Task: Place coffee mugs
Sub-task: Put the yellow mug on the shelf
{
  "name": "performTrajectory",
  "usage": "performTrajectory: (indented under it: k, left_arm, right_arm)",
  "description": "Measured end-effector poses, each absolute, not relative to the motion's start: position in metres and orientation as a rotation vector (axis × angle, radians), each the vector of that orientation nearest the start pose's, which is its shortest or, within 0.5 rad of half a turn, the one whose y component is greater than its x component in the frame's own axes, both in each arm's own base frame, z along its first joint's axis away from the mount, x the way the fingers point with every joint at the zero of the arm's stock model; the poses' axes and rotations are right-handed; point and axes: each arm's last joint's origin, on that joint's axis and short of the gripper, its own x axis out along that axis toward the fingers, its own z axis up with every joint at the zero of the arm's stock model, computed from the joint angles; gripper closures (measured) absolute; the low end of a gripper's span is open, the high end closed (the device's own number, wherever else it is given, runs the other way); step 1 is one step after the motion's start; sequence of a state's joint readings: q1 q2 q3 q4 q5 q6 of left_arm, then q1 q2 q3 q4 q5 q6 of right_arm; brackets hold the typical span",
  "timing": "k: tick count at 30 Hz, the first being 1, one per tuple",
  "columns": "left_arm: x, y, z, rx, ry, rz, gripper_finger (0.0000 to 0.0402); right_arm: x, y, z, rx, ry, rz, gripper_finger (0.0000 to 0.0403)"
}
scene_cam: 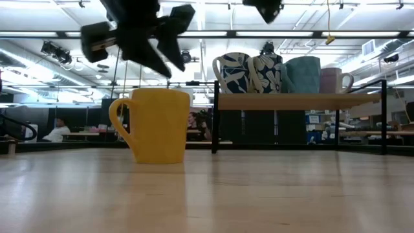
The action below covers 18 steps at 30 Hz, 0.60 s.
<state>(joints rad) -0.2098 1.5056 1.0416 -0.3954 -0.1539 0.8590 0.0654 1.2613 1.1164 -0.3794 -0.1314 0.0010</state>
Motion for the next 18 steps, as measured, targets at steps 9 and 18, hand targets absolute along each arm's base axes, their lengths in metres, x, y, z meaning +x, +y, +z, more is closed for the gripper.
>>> performTrajectory:
  k: [9,18]
  left_arm:
    - [0.290,-0.084,0.262,0.942,0.710,-0.203,0.0274]
    - [0.246,-0.086,0.302,0.646,0.649,-0.110,0.0273]
  right_arm:
    - [0.281,0.037,0.351,0.001,0.292,0.249,0.0274]
    - [0.306,0.046,0.352,-0.006,0.195,0.268,0.0274]
